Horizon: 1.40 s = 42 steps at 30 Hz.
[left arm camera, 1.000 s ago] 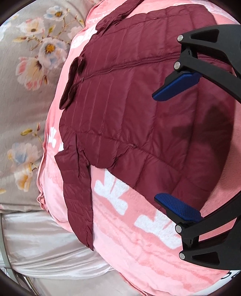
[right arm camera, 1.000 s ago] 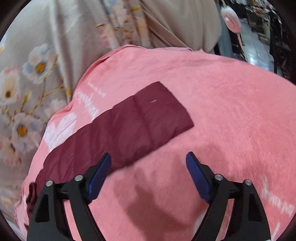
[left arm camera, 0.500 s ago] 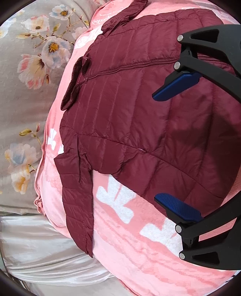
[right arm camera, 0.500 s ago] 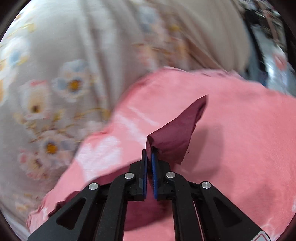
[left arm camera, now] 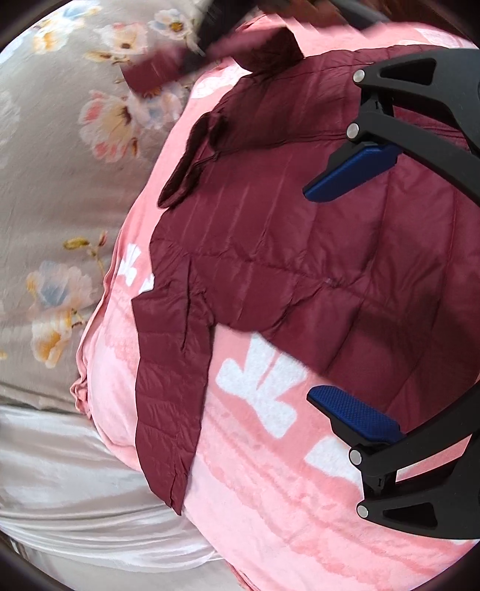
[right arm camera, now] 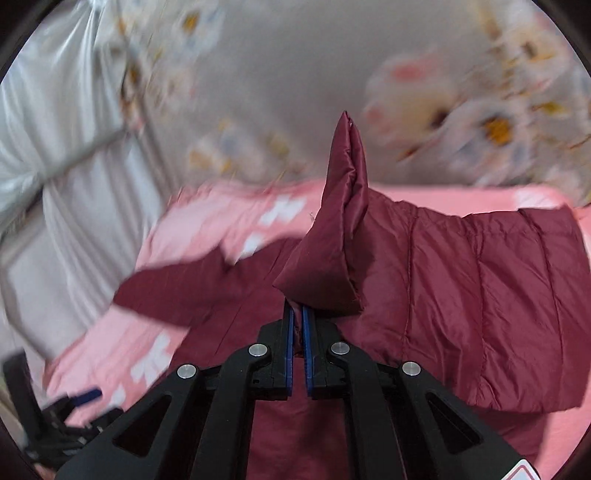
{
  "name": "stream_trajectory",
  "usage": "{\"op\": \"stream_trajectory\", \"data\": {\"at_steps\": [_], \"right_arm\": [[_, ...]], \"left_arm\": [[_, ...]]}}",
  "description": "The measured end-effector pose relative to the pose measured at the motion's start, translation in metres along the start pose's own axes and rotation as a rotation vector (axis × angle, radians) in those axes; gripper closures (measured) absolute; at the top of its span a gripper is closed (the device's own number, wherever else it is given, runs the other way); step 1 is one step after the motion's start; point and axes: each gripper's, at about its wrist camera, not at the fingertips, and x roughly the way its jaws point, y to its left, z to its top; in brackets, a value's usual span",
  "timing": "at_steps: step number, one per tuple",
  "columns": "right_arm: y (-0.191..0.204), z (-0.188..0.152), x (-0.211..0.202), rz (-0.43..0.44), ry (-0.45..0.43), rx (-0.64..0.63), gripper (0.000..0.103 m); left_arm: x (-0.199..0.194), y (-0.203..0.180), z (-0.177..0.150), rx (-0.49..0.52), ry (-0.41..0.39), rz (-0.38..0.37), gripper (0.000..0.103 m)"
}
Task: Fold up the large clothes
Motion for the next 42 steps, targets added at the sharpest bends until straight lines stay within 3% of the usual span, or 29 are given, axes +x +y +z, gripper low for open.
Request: {"op": "stream_trajectory", "data": {"at_steps": [4,7,10,11,12,14,15,19,22,26,28,30,31,33,34,35,36,37,39,40,42], "right_arm": [[0.026,-0.047,0.059,0.026,0.164,-0.025,0.098],[0.037,-0.069,0.078,0.016,0.239,-0.044,0.097],[0.034,-0.074,0.073,0.039,0.243,-0.011,0.092],[0.03,-0.073,0.069,0.046,0.242,0.012,0.084],[0.026,-0.072,0.058,0.052,0.231,0.043,0.069],[0.019,-0.073,0.03,0.041,0.174,0.072,0.053],[0.014,-0.074,0.015,0.027,0.144,0.079,0.051],[-0.043,-0.094,-0.052,-0.079,0.057,0.207,0.05],[-0.102,-0.112,-0.093,-0.152,-0.005,0.381,0.05],[-0.163,-0.124,-0.114,-0.18,-0.067,0.563,0.049],[-0.188,-0.125,-0.111,-0.162,-0.087,0.626,0.049],[-0.202,-0.122,-0.1,-0.137,-0.102,0.672,0.049],[-0.209,-0.12,-0.095,-0.128,-0.107,0.689,0.05],[-0.224,-0.114,-0.088,-0.13,-0.112,0.72,0.053],[-0.231,-0.111,-0.088,-0.126,-0.114,0.736,0.056],[-0.238,-0.107,-0.086,-0.121,-0.12,0.755,0.065],[-0.244,-0.102,-0.087,-0.114,-0.136,0.777,0.084],[-0.246,-0.099,-0.091,-0.1,-0.156,0.784,0.092],[-0.239,-0.084,-0.106,-0.086,-0.227,0.751,0.099],[-0.228,-0.077,-0.119,-0.109,-0.268,0.703,0.1],[-0.217,-0.073,-0.124,-0.192,-0.27,0.643,0.101]], "left_arm": [[0.006,0.014,0.007,-0.017,0.011,-0.017,0.006],[0.017,0.017,0.015,-0.029,0.032,-0.061,0.006],[0.035,0.011,0.025,-0.03,0.066,-0.138,0.006],[0.044,0.007,0.029,-0.029,0.088,-0.162,0.006],[0.054,0.001,0.032,-0.033,0.111,-0.189,0.006],[0.072,-0.008,0.035,-0.051,0.156,-0.247,0.006],[0.079,-0.011,0.036,-0.059,0.177,-0.27,0.006],[0.111,-0.032,0.036,-0.114,0.266,-0.38,0.006],[0.132,-0.044,0.032,-0.135,0.312,-0.365,0.006],[0.149,-0.047,0.029,-0.193,0.347,-0.346,0.008],[0.149,-0.047,0.031,-0.195,0.342,-0.334,0.022],[0.152,-0.051,0.036,-0.181,0.356,-0.321,0.061],[0.153,-0.05,0.038,-0.179,0.362,-0.311,0.069],[0.157,-0.048,0.046,-0.177,0.361,-0.278,0.097],[0.158,-0.045,0.048,-0.177,0.355,-0.273,0.098],[0.157,-0.043,0.054,-0.178,0.338,-0.269,0.1],[0.155,-0.042,0.058,-0.174,0.324,-0.263,0.101],[0.152,-0.041,0.064,-0.161,0.297,-0.251,0.101],[0.143,-0.041,0.074,-0.134,0.249,-0.235,0.101],[0.141,-0.041,0.076,-0.126,0.24,-0.23,0.101],[0.14,-0.043,0.074,-0.098,0.228,-0.209,0.101]]}}
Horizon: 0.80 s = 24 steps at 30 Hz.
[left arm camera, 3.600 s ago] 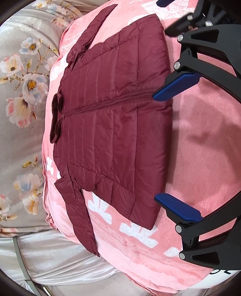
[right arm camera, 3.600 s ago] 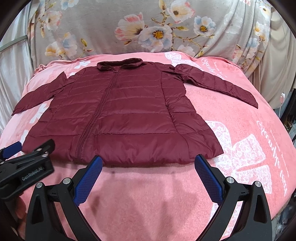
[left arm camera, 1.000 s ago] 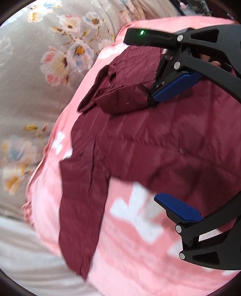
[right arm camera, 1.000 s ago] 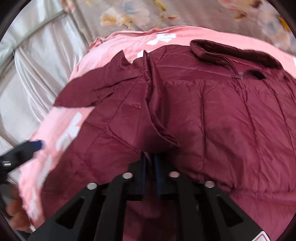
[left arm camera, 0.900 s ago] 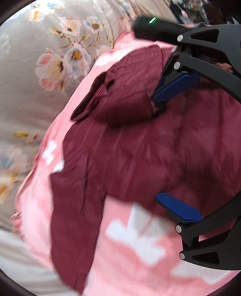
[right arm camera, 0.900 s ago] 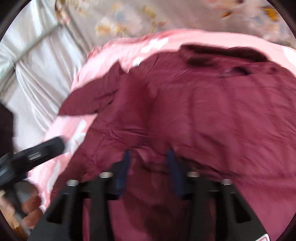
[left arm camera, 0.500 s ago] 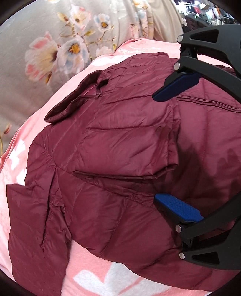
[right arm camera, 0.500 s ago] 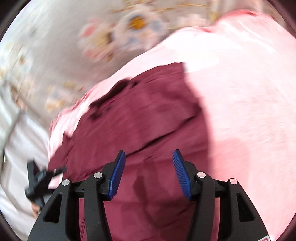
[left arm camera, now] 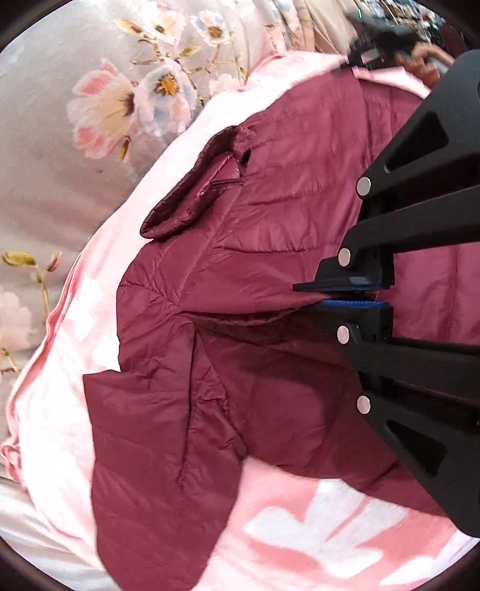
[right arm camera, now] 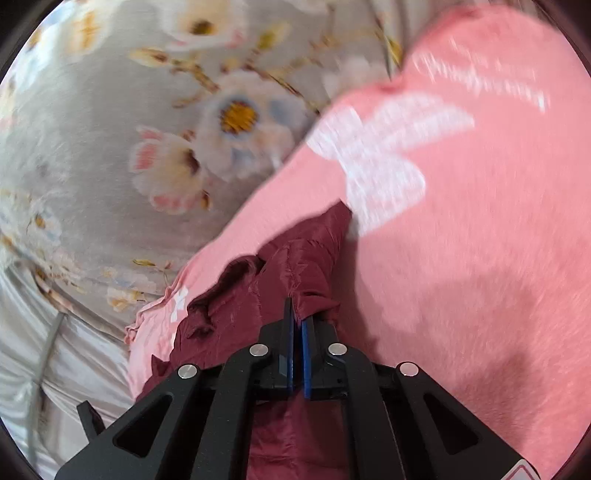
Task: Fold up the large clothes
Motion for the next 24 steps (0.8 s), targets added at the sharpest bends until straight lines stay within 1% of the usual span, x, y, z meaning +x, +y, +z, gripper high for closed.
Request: {"op": "stream_trajectory", "data": {"at_steps": [1,2,3,4,6,8,12,13,14,15,16,17,18,19,21,22,23,24], "right_arm": [[0.002,-0.002,0.003,-0.058,0.0,-0.036,0.102],[0.002,-0.007,0.012,-0.143,0.022,-0.085,0.102],[-0.002,-0.011,0.021,-0.183,0.05,-0.094,0.102],[-0.01,-0.015,0.033,-0.219,0.099,-0.088,0.102],[-0.023,-0.022,0.044,-0.251,0.132,-0.088,0.103],[-0.028,-0.027,0.047,-0.258,0.123,-0.111,0.103],[-0.018,-0.027,0.048,-0.308,0.139,-0.181,0.103],[-0.013,-0.03,0.041,-0.332,0.134,-0.194,0.102],[-0.009,-0.032,0.033,-0.35,0.123,-0.198,0.096],[0.0,-0.037,0.019,-0.382,0.093,-0.205,0.095],[0.012,-0.042,0.006,-0.397,0.056,-0.226,0.088],[0.023,-0.049,-0.005,-0.389,0.034,-0.251,0.086],[0.039,-0.055,-0.011,-0.356,0.025,-0.285,0.086],[0.059,-0.062,-0.012,-0.309,0.035,-0.328,0.086],[0.093,-0.079,-0.002,-0.247,0.076,-0.416,0.087],[0.117,-0.093,0.01,-0.194,0.111,-0.479,0.088],[0.131,-0.105,0.021,-0.17,0.136,-0.518,0.091],[0.141,-0.116,0.032,-0.165,0.154,-0.554,0.095]], "left_arm": [[0.006,-0.001,-0.004,0.016,0.004,0.023,0.101],[0.016,-0.002,-0.009,0.029,0.023,0.04,0.101],[0.028,-0.001,-0.016,0.034,0.053,0.052,0.101],[0.034,0.0,-0.021,0.038,0.061,0.062,0.101],[0.037,-0.002,-0.031,0.085,0.017,0.086,0.101],[0.035,-0.004,-0.034,0.11,0.001,0.099,0.101],[0.035,-0.007,-0.041,0.154,-0.04,0.119,0.101],[0.035,-0.008,-0.042,0.158,-0.049,0.121,0.101],[0.034,-0.008,-0.043,0.165,-0.06,0.122,0.101],[0.034,-0.008,-0.044,0.169,-0.069,0.121,0.1],[0.035,-0.009,-0.045,0.17,-0.074,0.12,0.1],[0.035,-0.009,-0.045,0.169,-0.079,0.116,0.1],[0.035,-0.009,-0.046,0.167,-0.085,0.114,0.1],[0.037,-0.011,-0.045,0.167,-0.089,0.114,0.1],[0.037,-0.012,-0.047,0.17,-0.098,0.119,0.1],[0.036,-0.012,-0.047,0.171,-0.102,0.122,0.1],[0.036,-0.012,-0.048,0.173,-0.105,0.125,0.1],[0.036,-0.012,-0.049,0.174,-0.106,0.125,0.099]]}}
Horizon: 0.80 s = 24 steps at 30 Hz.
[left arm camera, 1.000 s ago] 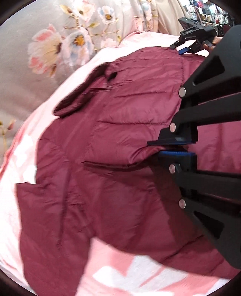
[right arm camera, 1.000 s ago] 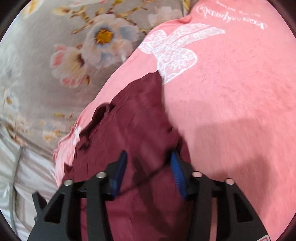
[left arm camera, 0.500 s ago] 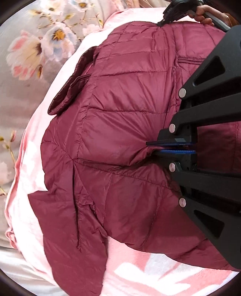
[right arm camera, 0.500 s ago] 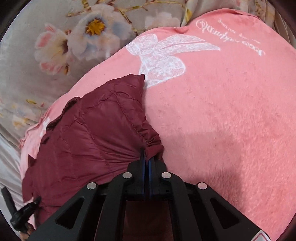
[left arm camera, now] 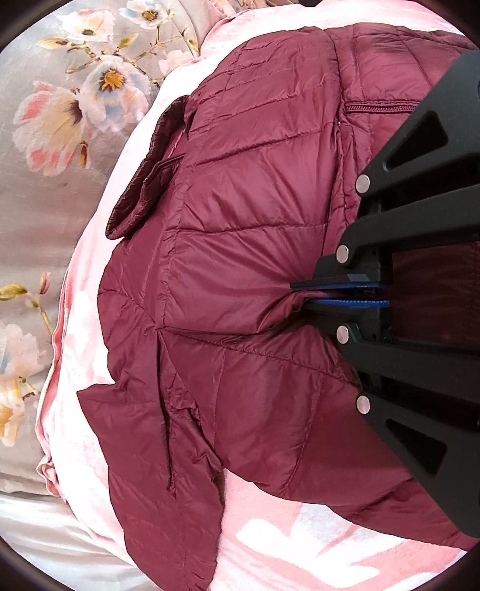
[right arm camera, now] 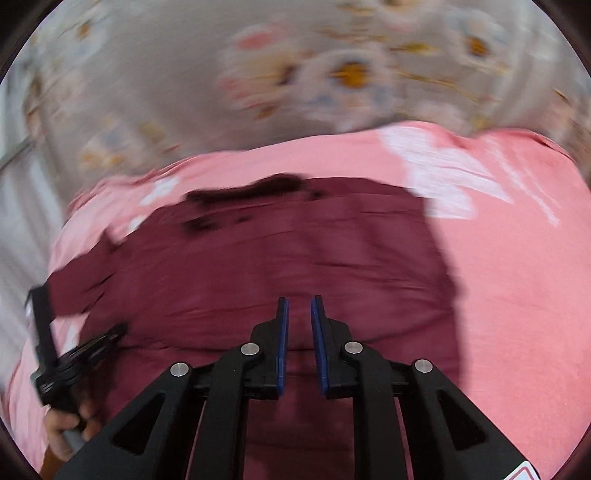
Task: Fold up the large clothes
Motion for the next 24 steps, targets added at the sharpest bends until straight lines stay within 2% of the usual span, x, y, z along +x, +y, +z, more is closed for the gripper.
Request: {"op": "stream_trajectory", "data": {"at_steps": [3,8,13,16,19,21,22,24], "right_arm": [[0.032,-0.008,0.034,0.004,0.051,-0.065,0.095],[0.037,-0.026,0.073,0.0,0.157,-0.051,0.097],[0.041,-0.038,0.078,-0.035,0.127,-0.085,0.099],[0.048,-0.042,0.078,-0.077,0.106,-0.128,0.099],[0.045,-0.042,0.077,-0.063,0.104,-0.116,0.099],[0.041,-0.042,0.077,-0.043,0.103,-0.098,0.099],[0.041,-0.042,0.077,-0.04,0.102,-0.094,0.099],[0.04,-0.042,0.077,-0.034,0.101,-0.089,0.099]], "left_arm": [[0.0,0.002,-0.001,-0.007,-0.002,-0.009,0.099],[-0.001,0.004,-0.002,-0.01,-0.006,-0.015,0.099],[0.0,0.008,-0.001,-0.026,-0.007,-0.045,0.097],[-0.002,0.015,0.0,-0.059,-0.009,-0.097,0.095],[-0.018,0.037,0.001,-0.123,-0.012,-0.161,0.082],[-0.043,0.071,0.006,-0.196,-0.053,-0.194,0.063],[-0.052,0.086,0.009,-0.225,-0.071,-0.192,0.058],[-0.071,0.13,0.018,-0.3,-0.11,-0.148,0.043]]}}
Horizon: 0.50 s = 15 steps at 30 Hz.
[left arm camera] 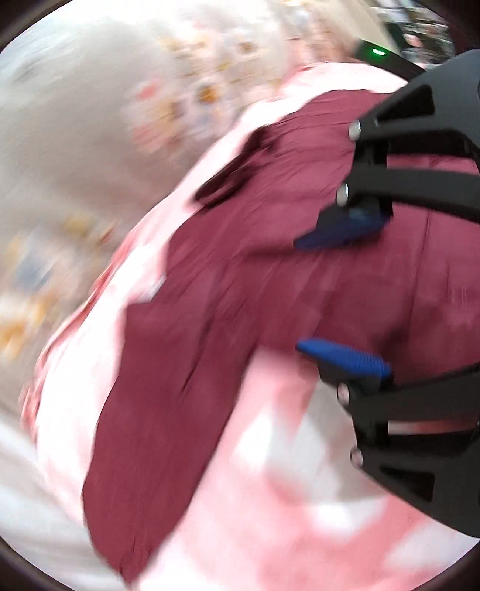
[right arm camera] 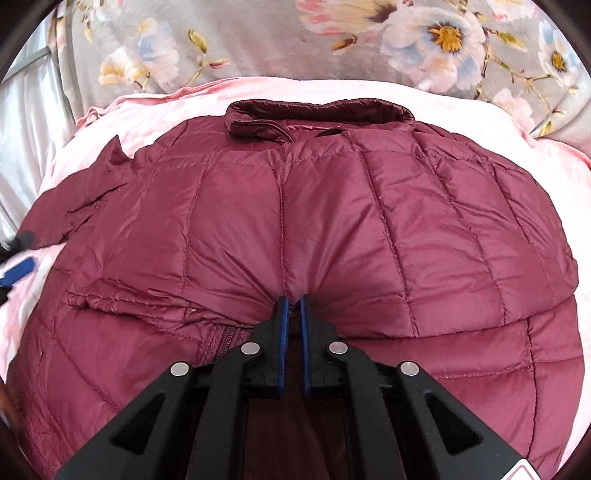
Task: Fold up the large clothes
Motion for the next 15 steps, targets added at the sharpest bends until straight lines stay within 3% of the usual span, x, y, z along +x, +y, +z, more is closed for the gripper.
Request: {"op": "stream_trajectory", "data": {"at_steps": [5,9,12,15], "right_arm": [[0.001,0.0,0.0,-0.008,-0.002,-0.007,0.099],[0.001,0.0,0.0,-0.011,-0.003,-0.011,0.099],[0.001,0.0,0.0,-0.008,-0.004,-0.008,0.098],[0.001,0.0,0.001,-0.003,-0.004,-0.003,0.098]], "left_arm": [[-0.036,0.127,0.072,-0.255,-0.104,0.198,0.04],[-0.041,0.205,0.112,-0.435,-0.166,0.301,0.04],[-0.033,0.235,0.128,-0.493,-0.173,0.305,0.04],[-0.02,0.255,0.131,-0.604,-0.165,0.241,0.042]]}}
